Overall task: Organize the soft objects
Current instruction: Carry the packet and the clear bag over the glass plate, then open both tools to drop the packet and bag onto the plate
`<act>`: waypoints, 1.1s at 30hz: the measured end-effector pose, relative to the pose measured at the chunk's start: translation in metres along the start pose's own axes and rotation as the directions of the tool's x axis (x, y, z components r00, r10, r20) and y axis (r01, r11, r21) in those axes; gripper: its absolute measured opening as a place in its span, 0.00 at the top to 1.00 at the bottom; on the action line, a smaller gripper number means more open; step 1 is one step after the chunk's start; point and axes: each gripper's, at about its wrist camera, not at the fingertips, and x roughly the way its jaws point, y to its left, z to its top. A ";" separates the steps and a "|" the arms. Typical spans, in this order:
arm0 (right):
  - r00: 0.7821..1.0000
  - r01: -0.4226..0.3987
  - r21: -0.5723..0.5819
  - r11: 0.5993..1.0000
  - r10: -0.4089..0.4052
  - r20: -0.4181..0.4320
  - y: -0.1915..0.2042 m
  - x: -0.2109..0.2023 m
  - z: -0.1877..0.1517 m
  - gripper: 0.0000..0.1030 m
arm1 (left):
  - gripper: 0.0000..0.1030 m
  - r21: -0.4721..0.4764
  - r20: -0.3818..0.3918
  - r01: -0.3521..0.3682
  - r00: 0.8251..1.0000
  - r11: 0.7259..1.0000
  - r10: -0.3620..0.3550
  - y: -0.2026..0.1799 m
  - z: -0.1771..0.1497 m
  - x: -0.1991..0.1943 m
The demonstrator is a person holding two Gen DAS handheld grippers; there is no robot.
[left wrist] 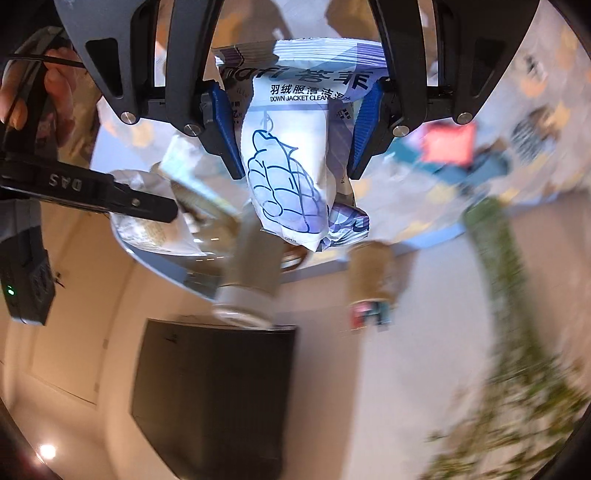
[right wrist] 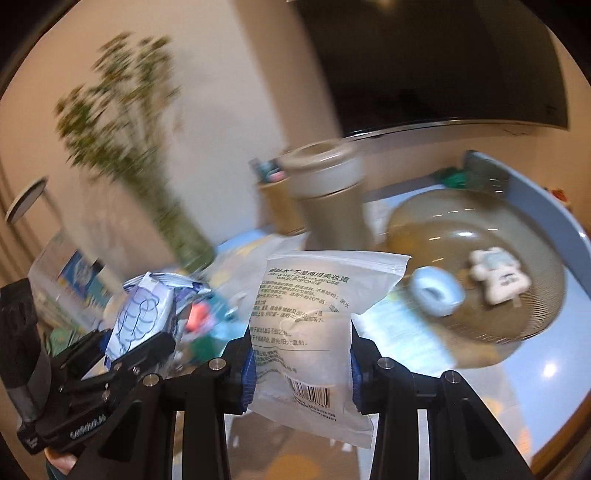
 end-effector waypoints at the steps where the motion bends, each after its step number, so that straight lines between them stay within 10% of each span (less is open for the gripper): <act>1: 1.000 0.017 0.020 1.000 -0.017 0.006 -0.013 -0.002 0.005 0.63 | 0.49 0.014 -0.004 0.015 1.000 1.000 -0.015 -0.007 0.004 0.006; 12: 0.991 0.120 0.144 0.982 -0.127 0.046 -0.109 -0.013 0.048 0.63 | 0.49 0.109 -0.062 0.160 0.986 0.981 -0.154 -0.091 0.049 0.081; 25: 0.992 0.125 0.277 0.952 -0.123 -0.026 -0.197 0.027 0.101 0.62 | 0.45 0.170 -0.070 0.116 0.992 0.979 -0.105 -0.143 0.091 0.156; 27: 0.992 0.123 0.282 0.951 -0.119 -0.031 -0.203 0.032 0.106 0.52 | 0.27 0.178 -0.071 0.092 0.994 0.980 -0.081 -0.148 0.093 0.163; 33: 0.994 0.107 0.310 0.945 -0.100 -0.039 -0.224 0.028 0.098 0.41 | 0.25 0.187 -0.109 0.130 0.988 0.974 -0.111 -0.156 0.086 0.165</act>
